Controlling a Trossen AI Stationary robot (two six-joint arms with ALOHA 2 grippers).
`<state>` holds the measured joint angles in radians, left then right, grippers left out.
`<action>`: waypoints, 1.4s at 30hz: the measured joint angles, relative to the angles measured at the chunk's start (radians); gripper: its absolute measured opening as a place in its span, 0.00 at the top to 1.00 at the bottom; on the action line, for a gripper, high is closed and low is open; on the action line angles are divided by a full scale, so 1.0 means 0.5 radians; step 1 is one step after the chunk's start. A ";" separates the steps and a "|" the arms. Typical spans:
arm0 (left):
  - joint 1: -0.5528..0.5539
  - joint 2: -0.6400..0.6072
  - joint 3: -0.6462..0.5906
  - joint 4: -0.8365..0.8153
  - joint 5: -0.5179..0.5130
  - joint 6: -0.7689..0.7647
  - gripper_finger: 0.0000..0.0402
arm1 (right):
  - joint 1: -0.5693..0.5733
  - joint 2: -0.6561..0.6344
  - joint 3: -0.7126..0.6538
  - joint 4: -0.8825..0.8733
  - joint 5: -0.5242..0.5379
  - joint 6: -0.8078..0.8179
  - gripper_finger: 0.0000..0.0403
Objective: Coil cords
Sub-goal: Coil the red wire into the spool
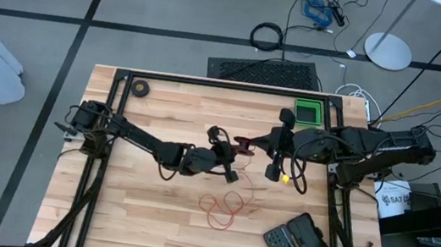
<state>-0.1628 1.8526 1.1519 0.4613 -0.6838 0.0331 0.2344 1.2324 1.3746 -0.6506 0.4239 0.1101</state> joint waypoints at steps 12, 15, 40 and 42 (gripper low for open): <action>0.136 0.000 0.000 0.304 0.004 0.111 0.99 | 0.001 0.001 0.000 0.100 0.444 0.043 1.00; 0.162 0.000 0.000 0.323 0.086 0.103 0.99 | 0.001 0.004 0.000 0.109 0.596 0.043 1.00; 0.230 0.000 0.000 0.607 0.316 0.049 0.99 | -0.049 0.149 0.000 0.281 0.881 -0.086 1.00; 0.234 0.000 0.000 0.670 0.356 0.050 0.99 | -0.050 0.150 0.000 0.280 0.881 -0.088 1.00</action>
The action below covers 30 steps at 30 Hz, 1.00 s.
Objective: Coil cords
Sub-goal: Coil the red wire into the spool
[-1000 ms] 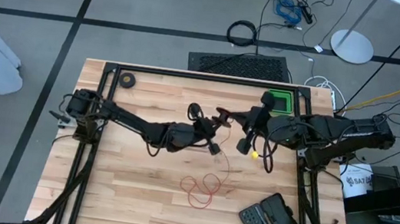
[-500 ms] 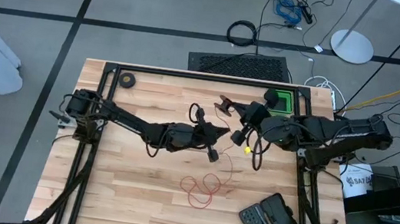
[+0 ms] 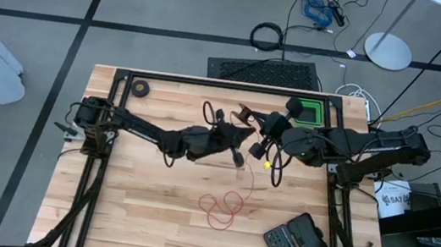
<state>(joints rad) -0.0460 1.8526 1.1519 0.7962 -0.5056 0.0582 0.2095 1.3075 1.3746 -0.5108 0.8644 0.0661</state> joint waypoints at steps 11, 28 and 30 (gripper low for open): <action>-0.094 0.000 0.067 -0.041 0.160 0.000 0.98 | -0.068 0.000 0.000 -0.108 -0.002 0.006 1.00; -0.169 -0.127 0.066 -0.348 -0.384 0.336 0.99 | -0.049 -0.095 0.000 -0.478 -0.102 0.126 1.00; -0.200 -0.196 0.066 -0.376 -0.415 0.404 0.99 | -0.049 -0.118 0.000 -0.552 -0.135 0.174 1.00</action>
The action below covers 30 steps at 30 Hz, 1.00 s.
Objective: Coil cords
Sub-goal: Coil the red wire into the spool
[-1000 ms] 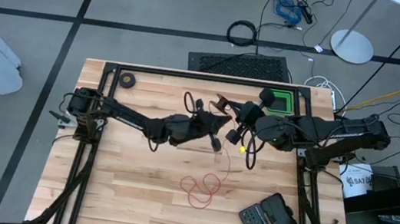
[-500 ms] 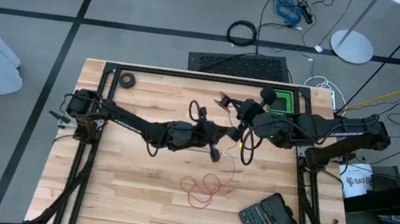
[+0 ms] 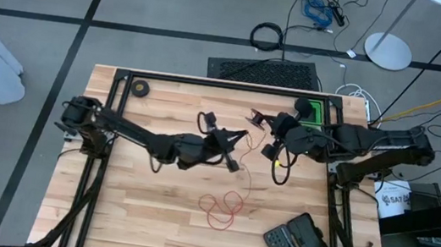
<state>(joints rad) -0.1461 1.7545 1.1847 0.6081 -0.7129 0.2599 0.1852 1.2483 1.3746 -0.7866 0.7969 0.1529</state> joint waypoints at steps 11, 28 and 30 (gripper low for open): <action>-0.066 -0.303 0.000 -0.207 -0.171 0.140 1.00 | 0.000 -0.043 0.000 -0.074 -0.351 0.074 1.00; -0.023 -0.411 0.000 -0.006 0.277 0.021 1.00 | -0.005 -0.027 0.000 -0.108 -0.351 0.143 1.00; 0.003 -0.411 0.000 0.001 0.425 -0.036 1.00 | -0.005 -0.027 0.000 -0.104 -0.369 0.143 1.00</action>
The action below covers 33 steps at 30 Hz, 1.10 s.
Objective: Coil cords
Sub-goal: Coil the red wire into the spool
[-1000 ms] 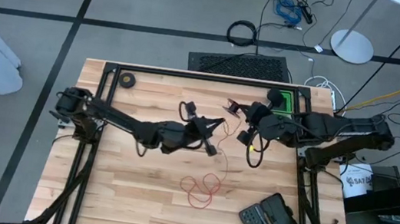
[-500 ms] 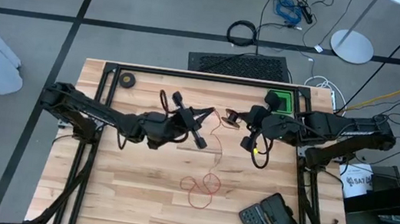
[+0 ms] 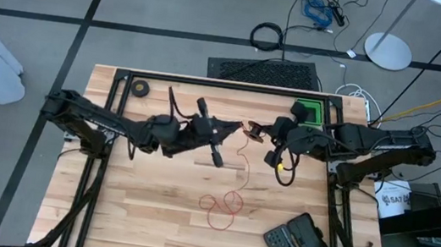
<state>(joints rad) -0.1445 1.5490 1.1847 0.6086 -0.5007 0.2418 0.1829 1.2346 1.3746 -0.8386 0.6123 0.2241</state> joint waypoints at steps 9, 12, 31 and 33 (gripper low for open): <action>0.132 0.015 0.000 0.084 0.370 -0.108 1.00 | 0.000 0.001 0.000 0.054 -0.152 -0.021 1.00; 0.190 0.014 0.000 0.077 0.369 -0.106 1.00 | 0.000 0.001 0.000 0.054 -0.194 -0.022 1.00; 0.137 0.014 0.000 -1.117 -0.228 -0.155 1.00 | 0.021 -0.017 0.000 0.032 -0.340 -0.050 1.00; 0.111 0.014 0.000 -1.236 -0.222 -0.197 1.00 | 0.030 -0.030 0.000 0.032 -0.340 -0.047 1.00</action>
<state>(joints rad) -0.0888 1.5562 1.1847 -0.0092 -0.6116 0.1433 0.1977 1.2197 1.3746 -0.8227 0.4425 0.2004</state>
